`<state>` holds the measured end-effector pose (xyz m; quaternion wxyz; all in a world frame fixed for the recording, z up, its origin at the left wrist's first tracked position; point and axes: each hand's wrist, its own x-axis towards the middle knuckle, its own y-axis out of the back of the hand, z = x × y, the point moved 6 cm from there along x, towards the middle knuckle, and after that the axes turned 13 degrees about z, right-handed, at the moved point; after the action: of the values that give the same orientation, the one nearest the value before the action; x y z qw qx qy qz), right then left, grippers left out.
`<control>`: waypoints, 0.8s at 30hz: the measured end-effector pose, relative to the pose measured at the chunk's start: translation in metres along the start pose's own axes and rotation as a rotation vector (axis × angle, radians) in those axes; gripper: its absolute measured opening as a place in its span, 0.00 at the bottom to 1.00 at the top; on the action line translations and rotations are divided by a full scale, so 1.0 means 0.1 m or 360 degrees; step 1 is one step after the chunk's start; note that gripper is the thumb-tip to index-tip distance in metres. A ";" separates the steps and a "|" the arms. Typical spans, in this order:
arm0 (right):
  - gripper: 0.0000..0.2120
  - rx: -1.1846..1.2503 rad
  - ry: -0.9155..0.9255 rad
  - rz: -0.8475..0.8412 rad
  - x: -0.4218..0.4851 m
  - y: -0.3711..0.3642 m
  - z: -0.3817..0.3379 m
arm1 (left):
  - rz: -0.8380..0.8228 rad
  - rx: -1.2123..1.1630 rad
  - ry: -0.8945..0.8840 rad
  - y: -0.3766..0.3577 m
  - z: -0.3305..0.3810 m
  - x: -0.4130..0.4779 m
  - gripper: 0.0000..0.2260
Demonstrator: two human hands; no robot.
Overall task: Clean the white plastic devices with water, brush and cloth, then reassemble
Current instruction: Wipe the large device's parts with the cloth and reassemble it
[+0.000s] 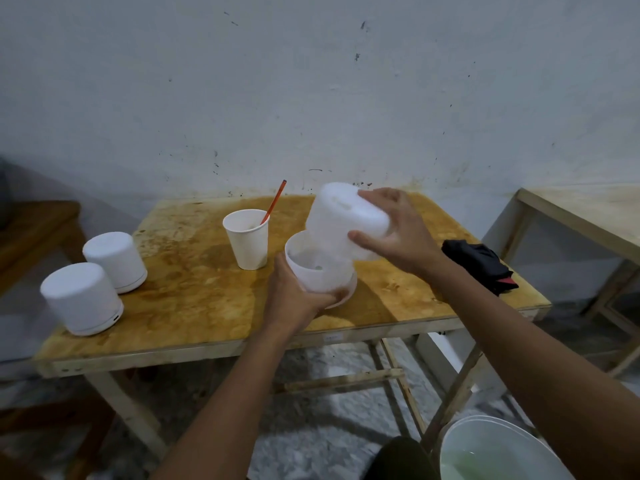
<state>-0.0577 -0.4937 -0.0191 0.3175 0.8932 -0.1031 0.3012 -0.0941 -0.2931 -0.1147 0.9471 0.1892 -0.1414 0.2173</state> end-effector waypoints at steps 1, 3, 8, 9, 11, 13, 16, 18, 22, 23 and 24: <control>0.39 -0.0046 0.0079 -0.0071 -0.07 -0.06 -0.09 | -0.0025 0.0010 -0.0030 0.01 0.02 0.01 0.56; 0.42 -0.0112 0.0170 -0.0154 -0.17 -0.19 -0.17 | -0.0103 0.0089 -0.0102 0.03 0.04 0.05 0.57; 0.42 -0.0150 0.0142 -0.0118 -0.25 -0.33 -0.21 | -0.0530 0.0133 0.0234 0.18 -0.09 0.10 0.68; 0.42 -0.0165 0.0176 -0.0133 -0.26 -0.35 -0.22 | -0.0578 0.0083 0.0264 0.25 -0.10 0.12 0.67; 0.41 -0.0210 0.0286 -0.0194 -0.31 -0.42 -0.22 | -0.0604 -0.0106 0.0309 0.36 -0.11 0.17 0.60; 0.41 -0.0255 0.0341 -0.0265 -0.39 -0.53 -0.18 | -0.0535 -0.0287 0.0376 0.45 -0.10 0.21 0.50; 0.42 -0.0238 0.0319 -0.0234 -0.48 -0.61 -0.11 | -0.0375 -0.0348 0.0407 0.48 -0.04 0.23 0.35; 0.42 -0.0186 0.0295 -0.0182 -0.51 -0.63 -0.08 | -0.0281 -0.0296 0.0392 0.45 0.00 0.24 0.25; 0.41 -0.0086 0.0171 -0.0204 -0.54 -0.67 -0.04 | -0.0115 -0.0299 0.0513 0.37 -0.02 0.29 0.12; 0.41 -0.0071 0.0148 -0.0205 -0.55 -0.67 -0.03 | -0.0096 -0.0325 0.0553 0.36 -0.02 0.30 0.12; 0.41 -0.0058 0.0134 -0.0195 -0.56 -0.67 -0.01 | -0.0096 -0.0365 0.0597 0.34 -0.04 0.31 0.13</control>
<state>-0.0772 -0.4411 -0.0859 0.3555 0.8785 -0.0402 0.3165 -0.0824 -0.2520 -0.0969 0.9782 0.0405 0.0191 0.2026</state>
